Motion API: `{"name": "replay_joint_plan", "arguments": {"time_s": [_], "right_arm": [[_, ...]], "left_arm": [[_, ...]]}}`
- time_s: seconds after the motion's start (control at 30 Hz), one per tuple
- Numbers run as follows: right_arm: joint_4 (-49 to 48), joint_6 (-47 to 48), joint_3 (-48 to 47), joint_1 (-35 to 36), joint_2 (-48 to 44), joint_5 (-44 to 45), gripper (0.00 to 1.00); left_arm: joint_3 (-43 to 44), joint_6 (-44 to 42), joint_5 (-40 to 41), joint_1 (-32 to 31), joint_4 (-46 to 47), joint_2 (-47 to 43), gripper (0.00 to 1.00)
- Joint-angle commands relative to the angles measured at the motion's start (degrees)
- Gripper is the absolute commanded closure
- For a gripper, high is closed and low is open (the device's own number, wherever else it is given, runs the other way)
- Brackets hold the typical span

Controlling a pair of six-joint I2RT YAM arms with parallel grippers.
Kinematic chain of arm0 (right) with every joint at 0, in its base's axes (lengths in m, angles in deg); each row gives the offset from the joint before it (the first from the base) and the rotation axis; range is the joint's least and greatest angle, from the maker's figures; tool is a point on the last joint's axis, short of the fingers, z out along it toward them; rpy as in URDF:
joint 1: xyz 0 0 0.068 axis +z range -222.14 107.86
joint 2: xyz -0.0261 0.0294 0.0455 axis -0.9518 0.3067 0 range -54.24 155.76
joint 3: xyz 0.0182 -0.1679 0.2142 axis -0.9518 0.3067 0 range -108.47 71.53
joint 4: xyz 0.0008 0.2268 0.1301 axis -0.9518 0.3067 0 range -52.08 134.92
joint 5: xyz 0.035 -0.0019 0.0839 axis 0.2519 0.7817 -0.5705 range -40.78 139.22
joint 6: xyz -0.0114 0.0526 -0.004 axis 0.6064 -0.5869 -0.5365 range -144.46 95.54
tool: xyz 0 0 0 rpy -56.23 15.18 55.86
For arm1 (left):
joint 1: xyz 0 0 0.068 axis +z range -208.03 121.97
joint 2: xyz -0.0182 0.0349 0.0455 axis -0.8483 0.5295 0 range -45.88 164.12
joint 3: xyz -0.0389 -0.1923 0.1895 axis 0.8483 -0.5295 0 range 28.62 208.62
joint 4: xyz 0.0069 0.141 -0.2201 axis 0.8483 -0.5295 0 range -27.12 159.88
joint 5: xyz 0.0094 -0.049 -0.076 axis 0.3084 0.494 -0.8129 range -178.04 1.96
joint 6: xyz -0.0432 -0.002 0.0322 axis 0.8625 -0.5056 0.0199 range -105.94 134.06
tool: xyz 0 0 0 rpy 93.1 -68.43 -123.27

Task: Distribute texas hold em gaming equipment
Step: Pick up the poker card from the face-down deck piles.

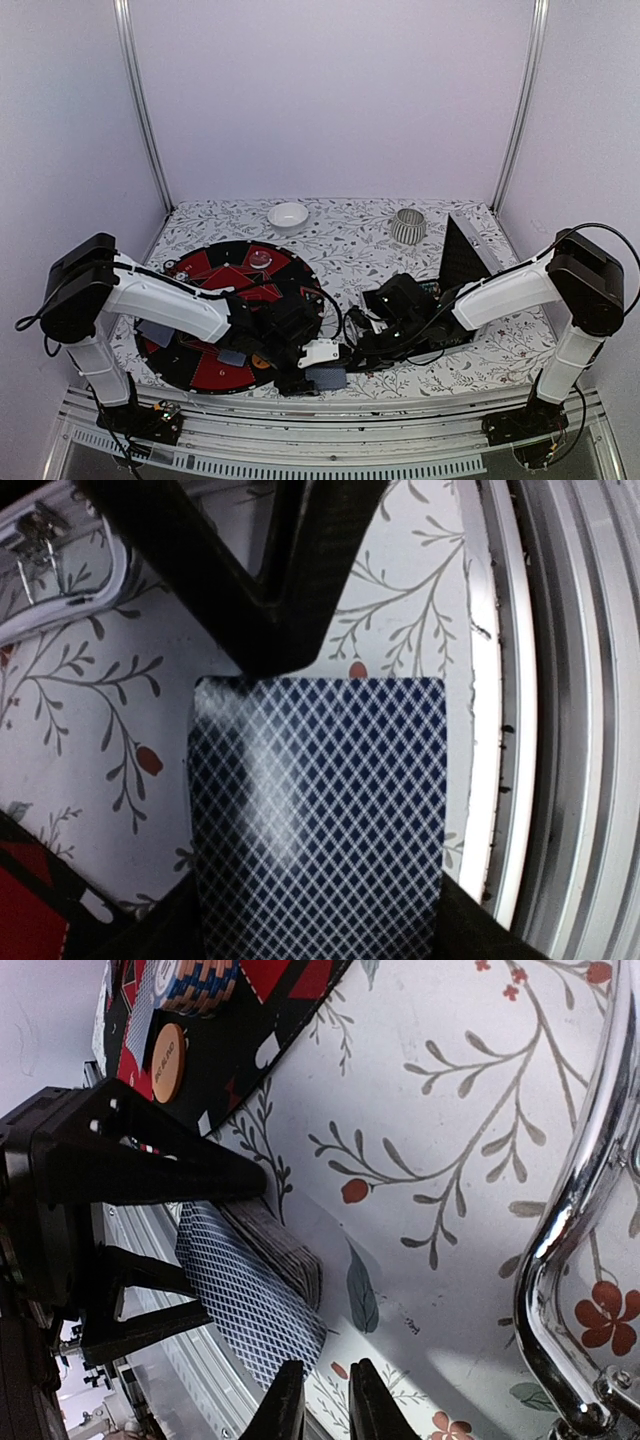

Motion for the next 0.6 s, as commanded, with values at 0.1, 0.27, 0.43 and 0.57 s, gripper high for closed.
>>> {"name": "replay_joint_plan", "arguments": {"time_s": [0.1,0.27,0.43,0.57], "right_arm": [[2.0,1.0,0.7,-0.4,-2.8,1.5,0.71],[0.4,0.6,0.8,-0.4,-1.4,0.7,0.56],[-4.5,-0.6,0.1,-0.4,1.0,-1.7,0.54],[-5.8,-0.8,-1.1,-0.4,2.9,-3.3,0.60]], "left_arm": [[-0.4,-0.7,-0.5,0.4,-1.1,0.7,0.40],[-2.6,0.4,1.4,0.4,2.3,-2.0,0.45],[-4.5,1.1,2.4,0.5,4.8,-4.2,0.45],[-5.3,1.2,3.5,0.5,5.6,-5.4,0.45]]}}
